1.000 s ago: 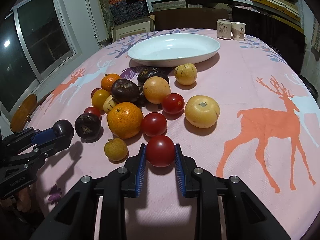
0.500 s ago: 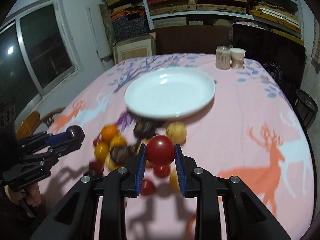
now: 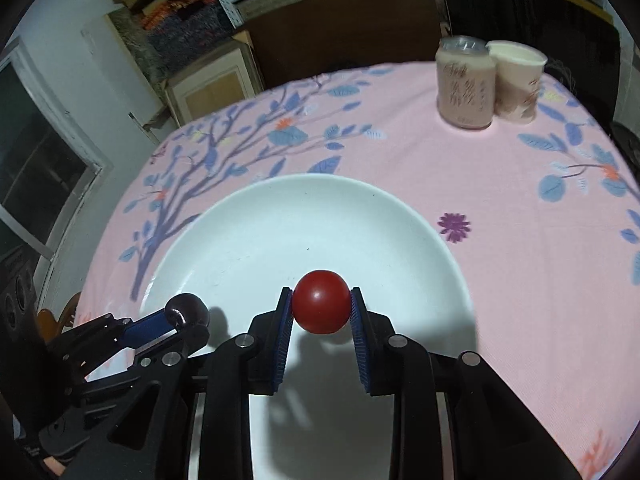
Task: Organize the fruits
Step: 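Lower the plum into the white plate with the left tool while the right tool drops the tomato there, then close the left tool on another dark purple plum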
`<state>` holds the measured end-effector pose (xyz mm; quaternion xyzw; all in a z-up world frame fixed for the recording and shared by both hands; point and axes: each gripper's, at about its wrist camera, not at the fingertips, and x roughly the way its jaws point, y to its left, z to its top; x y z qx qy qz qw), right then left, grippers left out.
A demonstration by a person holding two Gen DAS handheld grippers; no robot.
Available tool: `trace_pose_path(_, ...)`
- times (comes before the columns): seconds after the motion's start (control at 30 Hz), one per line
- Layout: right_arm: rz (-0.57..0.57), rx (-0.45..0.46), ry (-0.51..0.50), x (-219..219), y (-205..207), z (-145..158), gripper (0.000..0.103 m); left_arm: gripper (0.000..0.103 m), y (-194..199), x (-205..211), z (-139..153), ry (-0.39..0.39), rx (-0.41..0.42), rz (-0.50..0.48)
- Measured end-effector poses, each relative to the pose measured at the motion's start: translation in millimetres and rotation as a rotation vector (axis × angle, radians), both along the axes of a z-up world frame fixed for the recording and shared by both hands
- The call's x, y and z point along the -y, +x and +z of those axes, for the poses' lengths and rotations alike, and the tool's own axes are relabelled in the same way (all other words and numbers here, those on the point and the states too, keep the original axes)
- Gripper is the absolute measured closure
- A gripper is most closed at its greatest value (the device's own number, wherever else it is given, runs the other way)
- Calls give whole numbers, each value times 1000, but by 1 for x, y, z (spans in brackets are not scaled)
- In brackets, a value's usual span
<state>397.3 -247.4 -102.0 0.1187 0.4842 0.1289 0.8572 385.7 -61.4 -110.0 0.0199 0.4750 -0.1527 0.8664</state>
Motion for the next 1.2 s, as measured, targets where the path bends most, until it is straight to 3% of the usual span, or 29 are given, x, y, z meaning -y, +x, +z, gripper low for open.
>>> trace_pose_path(0.1, -10, -10, -33, -9, 14, -10, 72, 68, 17, -2, -12, 17, -30, 21)
trace_pose_path(0.17, -27, 18, -33, -9, 13, -5, 45, 59, 18, -6, -6, 10, -16, 33)
trace_pose_path(0.27, -11, 98, -11, -5, -7, 18, 43, 44, -1, -16, 16, -12, 43, 35)
trace_pose_path(0.37, -13, 172, 24, 7, -45, 49, 43, 38, -37, -30, 45, -40, 105, 34)
trace_pose_path(0.5, -32, 223, 0, 21, -121, 72, 36, 21, -120, -45, 77, -35, 198, 16)
trace_pose_path(0.67, -17, 258, -48, 30, -232, 60, 28, 18, -245, -43, 69, 18, 274, -129)
trace_pose_path(0.83, -82, 217, 27, 49, -302, 20, 28, 18, -324, -35, 29, 31, 219, -182)
trace_pose_path(0.9, -94, 177, 51, 52, -315, 7, 28, 18, -340, -28, 18, 60, 226, -188)
trace_pose_path(1.03, -90, 162, 2, 45, -337, -3, 28, 18, -349, -13, 5, 135, 253, -159)
trace_pose_path(1.17, -81, 191, -16, 42, -354, 2, 28, 18, -339, -12, -8, 110, 217, -125)
trace_pose_path(1.2, -84, 199, -26, 42, -356, 4, 28, 25, -337, -13, -12, 102, 200, -114)
